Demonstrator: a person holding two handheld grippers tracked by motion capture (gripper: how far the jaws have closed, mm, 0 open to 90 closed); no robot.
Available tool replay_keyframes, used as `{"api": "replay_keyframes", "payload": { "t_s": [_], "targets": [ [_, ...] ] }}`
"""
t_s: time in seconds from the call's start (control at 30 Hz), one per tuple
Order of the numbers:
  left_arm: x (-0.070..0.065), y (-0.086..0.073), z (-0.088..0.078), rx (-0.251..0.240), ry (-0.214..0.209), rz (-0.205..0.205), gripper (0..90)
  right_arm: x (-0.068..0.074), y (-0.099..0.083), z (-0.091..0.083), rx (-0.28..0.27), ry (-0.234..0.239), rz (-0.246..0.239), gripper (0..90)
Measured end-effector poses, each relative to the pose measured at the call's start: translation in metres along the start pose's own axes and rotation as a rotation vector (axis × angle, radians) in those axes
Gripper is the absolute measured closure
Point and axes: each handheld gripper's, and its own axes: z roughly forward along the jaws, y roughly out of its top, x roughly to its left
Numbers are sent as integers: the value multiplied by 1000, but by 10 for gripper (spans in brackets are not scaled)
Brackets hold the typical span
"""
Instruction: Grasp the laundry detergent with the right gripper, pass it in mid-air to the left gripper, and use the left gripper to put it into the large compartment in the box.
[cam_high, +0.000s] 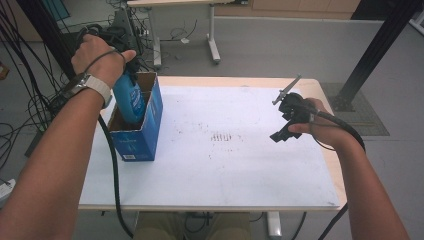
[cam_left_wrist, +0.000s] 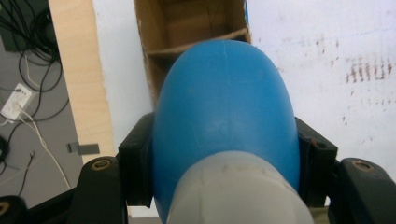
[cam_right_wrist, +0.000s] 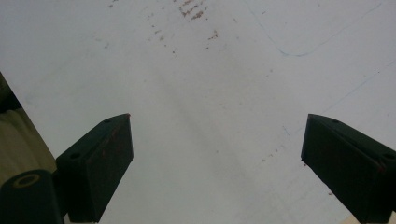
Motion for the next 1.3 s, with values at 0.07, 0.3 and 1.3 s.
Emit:
{"api": "replay_keyframes", "payload": {
  "t_s": [0.07,0.3,1.3],
  "targets": [
    [1,0,4,0,-1,-3,377,0,0,1,-1,1,-1,91],
    [4,-1,19,1,2,2,377,0,-1,2,4,0,6,90],
    [0,-4,59,-27,28,16,376,-1,-6,6,5,1,26,87]
  ]
}}
